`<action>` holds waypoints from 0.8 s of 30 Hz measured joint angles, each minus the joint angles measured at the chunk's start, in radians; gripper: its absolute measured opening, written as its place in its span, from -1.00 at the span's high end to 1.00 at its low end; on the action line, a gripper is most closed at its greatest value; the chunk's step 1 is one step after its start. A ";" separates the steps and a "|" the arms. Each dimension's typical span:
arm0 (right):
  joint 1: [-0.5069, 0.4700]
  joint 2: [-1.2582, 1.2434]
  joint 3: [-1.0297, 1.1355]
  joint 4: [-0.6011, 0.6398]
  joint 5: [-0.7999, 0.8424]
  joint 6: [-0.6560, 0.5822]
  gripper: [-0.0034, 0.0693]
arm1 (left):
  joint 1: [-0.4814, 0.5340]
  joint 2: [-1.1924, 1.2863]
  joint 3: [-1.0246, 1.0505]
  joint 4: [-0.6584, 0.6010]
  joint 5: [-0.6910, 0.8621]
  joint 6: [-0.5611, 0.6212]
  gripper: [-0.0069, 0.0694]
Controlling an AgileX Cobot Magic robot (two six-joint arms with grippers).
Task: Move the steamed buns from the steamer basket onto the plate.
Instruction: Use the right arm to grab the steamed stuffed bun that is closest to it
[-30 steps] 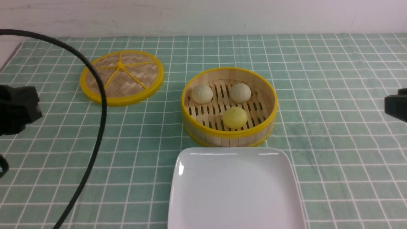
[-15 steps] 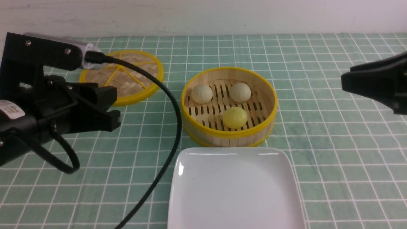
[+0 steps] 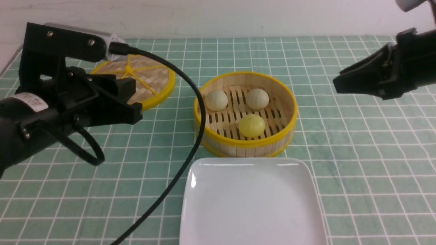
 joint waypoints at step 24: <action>0.239 0.449 -0.506 -0.492 0.009 0.472 0.24 | 0.000 0.063 -0.001 -0.003 -0.055 0.002 0.17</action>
